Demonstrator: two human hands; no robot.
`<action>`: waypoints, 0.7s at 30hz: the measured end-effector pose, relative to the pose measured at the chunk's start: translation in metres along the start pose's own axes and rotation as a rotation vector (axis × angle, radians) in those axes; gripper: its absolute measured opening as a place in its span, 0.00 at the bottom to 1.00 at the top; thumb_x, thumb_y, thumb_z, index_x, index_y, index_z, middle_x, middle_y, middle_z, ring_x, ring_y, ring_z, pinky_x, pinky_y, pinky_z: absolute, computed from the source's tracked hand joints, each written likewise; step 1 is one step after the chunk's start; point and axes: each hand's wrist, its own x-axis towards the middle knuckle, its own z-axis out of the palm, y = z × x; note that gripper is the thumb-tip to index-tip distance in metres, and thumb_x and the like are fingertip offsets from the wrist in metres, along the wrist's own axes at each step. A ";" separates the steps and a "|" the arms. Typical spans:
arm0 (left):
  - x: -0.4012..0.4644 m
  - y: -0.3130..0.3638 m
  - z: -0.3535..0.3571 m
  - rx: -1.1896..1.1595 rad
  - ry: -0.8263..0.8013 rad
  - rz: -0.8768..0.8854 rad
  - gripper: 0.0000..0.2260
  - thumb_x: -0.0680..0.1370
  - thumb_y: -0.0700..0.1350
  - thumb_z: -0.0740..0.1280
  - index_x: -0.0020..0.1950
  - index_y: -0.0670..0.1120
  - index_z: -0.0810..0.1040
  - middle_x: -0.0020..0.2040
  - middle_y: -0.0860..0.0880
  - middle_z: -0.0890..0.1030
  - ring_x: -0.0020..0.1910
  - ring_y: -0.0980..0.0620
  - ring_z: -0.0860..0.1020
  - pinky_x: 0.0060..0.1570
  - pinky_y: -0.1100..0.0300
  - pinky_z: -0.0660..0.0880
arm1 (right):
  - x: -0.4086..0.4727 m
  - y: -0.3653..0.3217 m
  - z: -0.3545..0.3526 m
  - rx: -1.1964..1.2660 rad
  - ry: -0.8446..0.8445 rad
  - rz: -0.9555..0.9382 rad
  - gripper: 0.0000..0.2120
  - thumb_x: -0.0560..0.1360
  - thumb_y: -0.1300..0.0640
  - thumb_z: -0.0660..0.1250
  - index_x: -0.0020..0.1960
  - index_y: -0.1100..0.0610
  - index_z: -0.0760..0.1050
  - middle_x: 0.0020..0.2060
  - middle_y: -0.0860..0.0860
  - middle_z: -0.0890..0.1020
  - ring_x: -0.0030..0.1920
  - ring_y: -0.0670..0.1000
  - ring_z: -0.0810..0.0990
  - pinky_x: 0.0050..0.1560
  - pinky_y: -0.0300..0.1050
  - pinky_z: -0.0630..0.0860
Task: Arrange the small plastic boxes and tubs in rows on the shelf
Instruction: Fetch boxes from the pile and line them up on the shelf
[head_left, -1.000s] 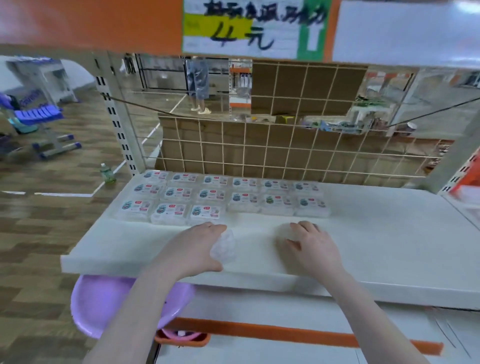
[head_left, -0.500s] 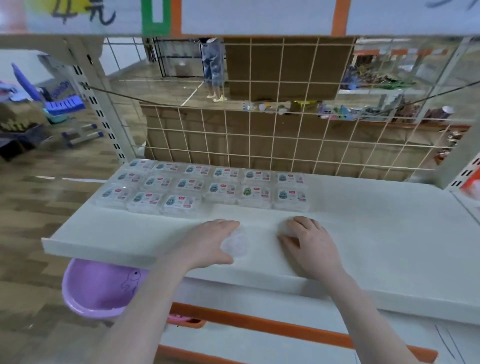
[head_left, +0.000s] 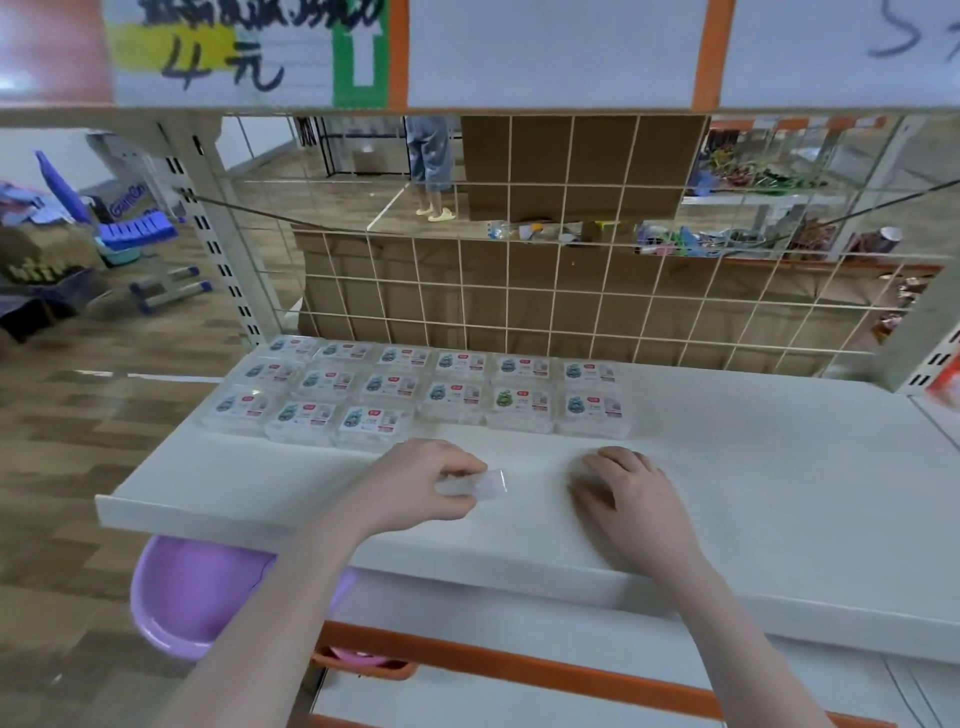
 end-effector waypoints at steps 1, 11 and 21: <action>0.000 0.000 -0.002 -0.053 0.002 -0.019 0.13 0.73 0.45 0.69 0.56 0.56 0.80 0.52 0.61 0.81 0.51 0.63 0.76 0.55 0.59 0.73 | 0.000 0.000 0.000 0.001 -0.001 0.001 0.16 0.75 0.49 0.66 0.60 0.54 0.76 0.59 0.50 0.77 0.60 0.54 0.73 0.59 0.45 0.66; 0.008 -0.007 -0.010 -0.266 0.031 -0.077 0.13 0.77 0.45 0.67 0.61 0.54 0.78 0.59 0.54 0.79 0.56 0.61 0.77 0.59 0.61 0.74 | -0.001 -0.003 -0.001 0.021 0.013 0.023 0.14 0.74 0.51 0.68 0.57 0.56 0.78 0.56 0.52 0.79 0.57 0.57 0.75 0.55 0.46 0.69; 0.012 -0.006 -0.004 -0.017 0.123 -0.043 0.23 0.76 0.50 0.68 0.70 0.51 0.70 0.67 0.54 0.73 0.62 0.58 0.73 0.63 0.55 0.69 | 0.000 -0.003 -0.002 0.033 0.006 0.025 0.15 0.73 0.51 0.68 0.57 0.56 0.78 0.57 0.51 0.79 0.57 0.56 0.75 0.56 0.46 0.70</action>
